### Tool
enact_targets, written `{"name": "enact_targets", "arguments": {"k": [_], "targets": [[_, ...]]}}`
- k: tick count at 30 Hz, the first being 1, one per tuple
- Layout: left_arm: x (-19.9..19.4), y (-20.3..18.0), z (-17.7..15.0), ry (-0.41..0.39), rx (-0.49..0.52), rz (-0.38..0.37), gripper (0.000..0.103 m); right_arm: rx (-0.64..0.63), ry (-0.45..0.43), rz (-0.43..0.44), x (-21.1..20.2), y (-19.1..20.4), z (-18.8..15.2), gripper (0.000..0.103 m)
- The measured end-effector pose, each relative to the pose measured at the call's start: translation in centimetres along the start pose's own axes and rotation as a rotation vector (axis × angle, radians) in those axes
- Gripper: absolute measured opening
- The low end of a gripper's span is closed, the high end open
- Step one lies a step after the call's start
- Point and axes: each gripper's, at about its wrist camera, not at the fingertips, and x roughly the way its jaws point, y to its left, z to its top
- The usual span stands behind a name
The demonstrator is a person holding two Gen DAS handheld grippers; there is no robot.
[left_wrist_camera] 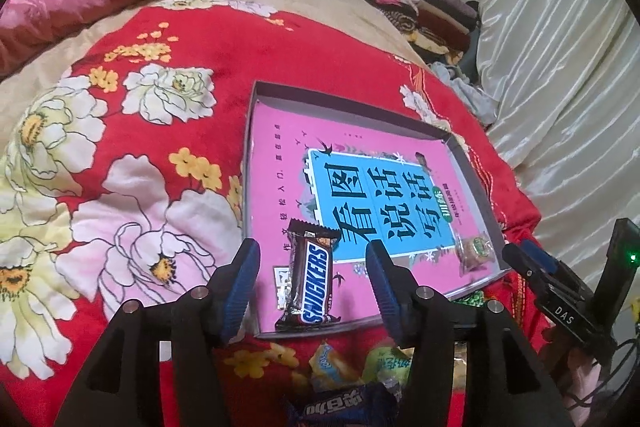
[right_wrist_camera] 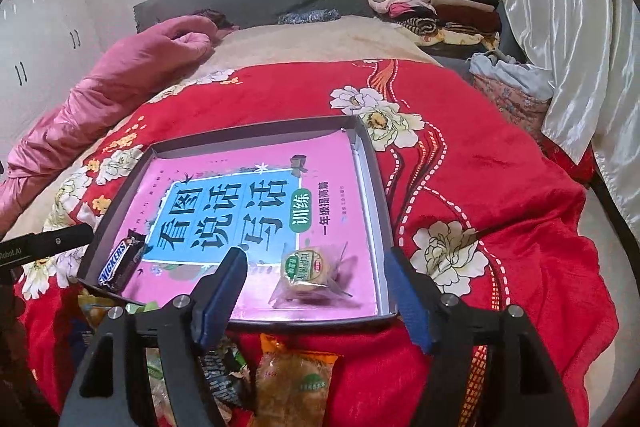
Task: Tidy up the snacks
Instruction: 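Move the left gripper back toward the blue cookie pack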
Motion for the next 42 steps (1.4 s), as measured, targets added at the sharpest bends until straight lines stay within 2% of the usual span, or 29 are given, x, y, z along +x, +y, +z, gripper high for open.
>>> {"name": "enact_targets", "arguments": {"k": [3, 7, 16, 27, 42], "targets": [[-0.6, 0.2, -0.2, -0.004, -0.001, 0.003, 0.058, -0.001, -0.006, 0.006, -0.5, 0.1, -0.1, 0.071], [-1.4, 0.3, -0.6, -0.014, 0.002, 0.003, 0.068, 0.000, -0.012, 0.014, -1.0, 0.2, -0.2, 0.071], [-2.9, -0.2, -1.7, -0.019, 0.017, 0.002, 0.077, 0.008, -0.018, 0.036, -2.3, 0.0, -0.6, 0.078], [-5.0, 0.4, -2.6, -0.033, -0.007, 0.029, 0.078, 0.007, -0.028, 0.036, -3.7, -0.3, -1.2, 0.079], [-5.5, -0.1, -5.0, 0.024, 0.023, 0.034, 0.078, 0.000, -0.033, 0.034, -5.3, -0.7, -2.3, 0.079]]}}
